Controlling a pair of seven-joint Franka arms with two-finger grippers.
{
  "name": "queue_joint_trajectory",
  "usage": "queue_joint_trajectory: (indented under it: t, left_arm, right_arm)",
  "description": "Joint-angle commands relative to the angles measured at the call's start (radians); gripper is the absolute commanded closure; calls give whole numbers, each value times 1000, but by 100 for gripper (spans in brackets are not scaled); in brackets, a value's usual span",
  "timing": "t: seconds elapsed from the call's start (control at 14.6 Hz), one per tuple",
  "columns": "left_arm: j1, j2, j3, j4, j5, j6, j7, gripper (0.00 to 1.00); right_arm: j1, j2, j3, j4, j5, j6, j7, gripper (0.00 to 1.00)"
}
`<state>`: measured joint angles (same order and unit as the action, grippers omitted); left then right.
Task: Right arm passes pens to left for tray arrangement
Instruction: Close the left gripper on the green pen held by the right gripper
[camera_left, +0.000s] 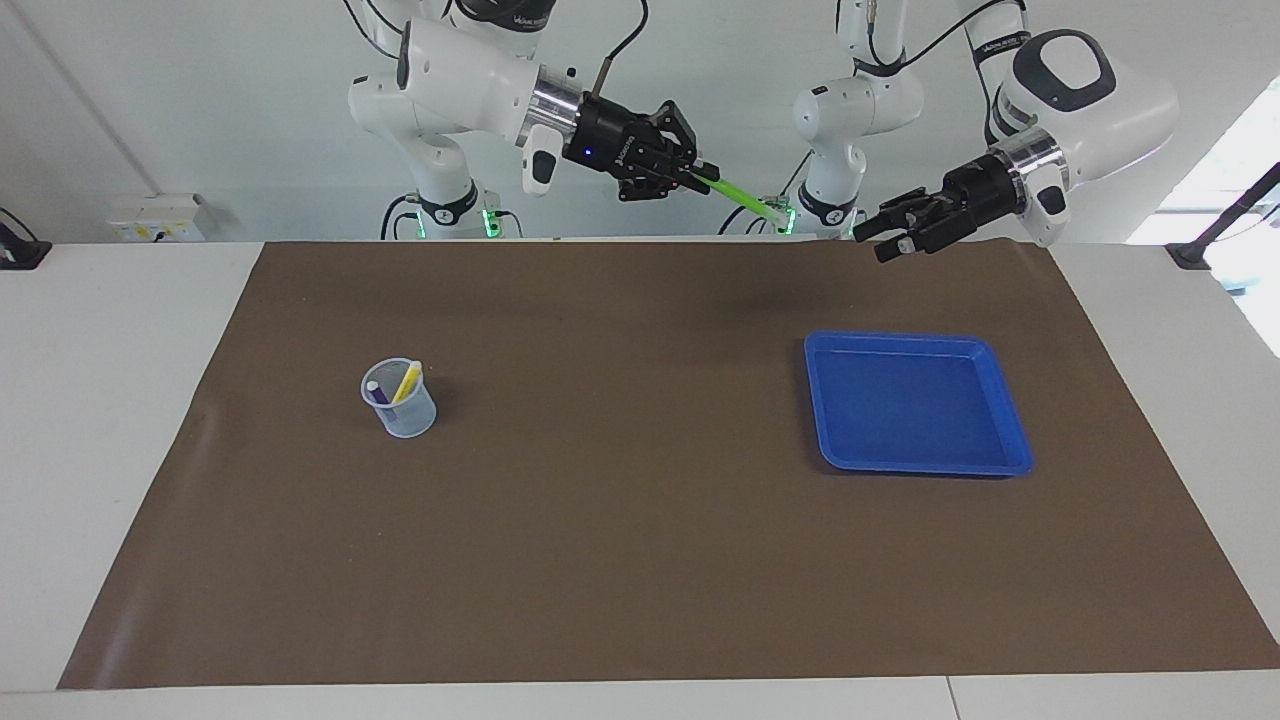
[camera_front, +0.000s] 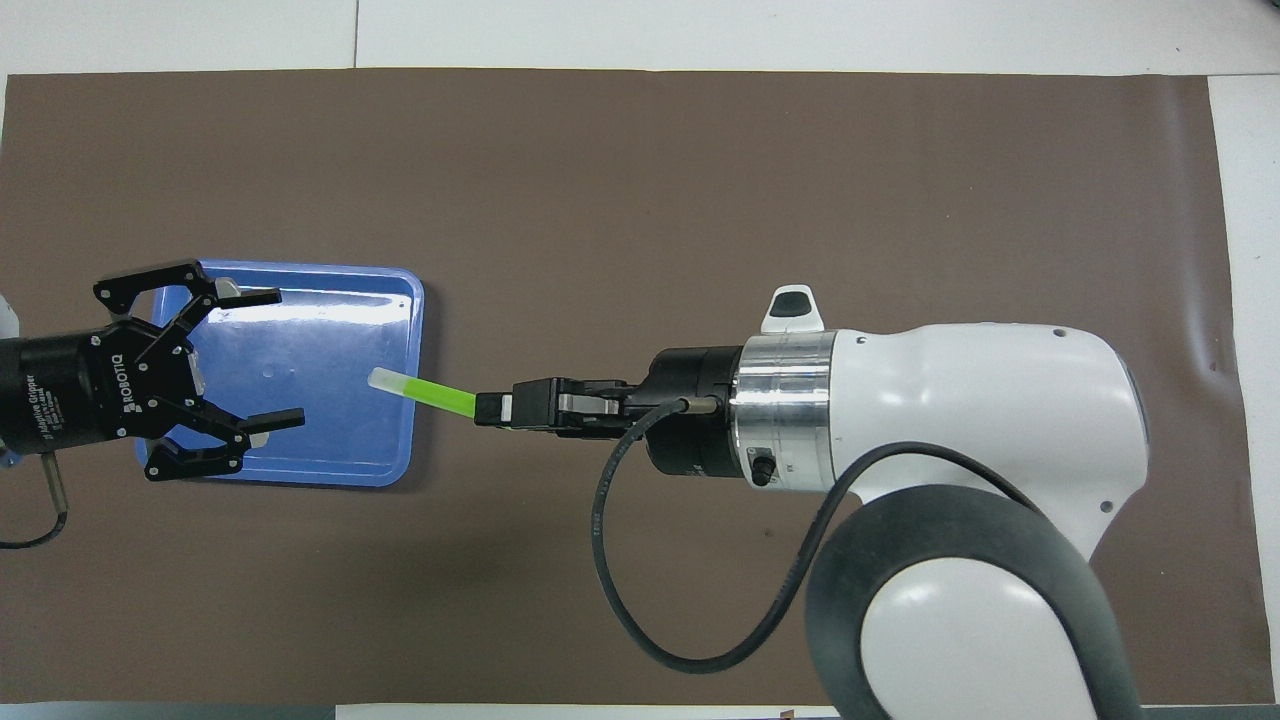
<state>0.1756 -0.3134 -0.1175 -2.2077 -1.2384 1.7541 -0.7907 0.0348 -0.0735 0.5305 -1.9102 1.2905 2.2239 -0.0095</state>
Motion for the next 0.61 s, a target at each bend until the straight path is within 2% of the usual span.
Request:
queue_joint_trajectory:
  t: [0.0,0.27,0.55]
  left_arm:
    - [-24,-35,-4,-33,-19,7,-53,0]
    - [-53,-38,-17,-33,-19,53,-117,0]
    - [-64,-42,-18,-35,-18,35,-127,1]
  right_arm:
    - [-1,44,57,40,18,63,34,100]
    - [0,81,86,63,7,101,51,100]
    - [2,103,123,65,3,154,57,100]
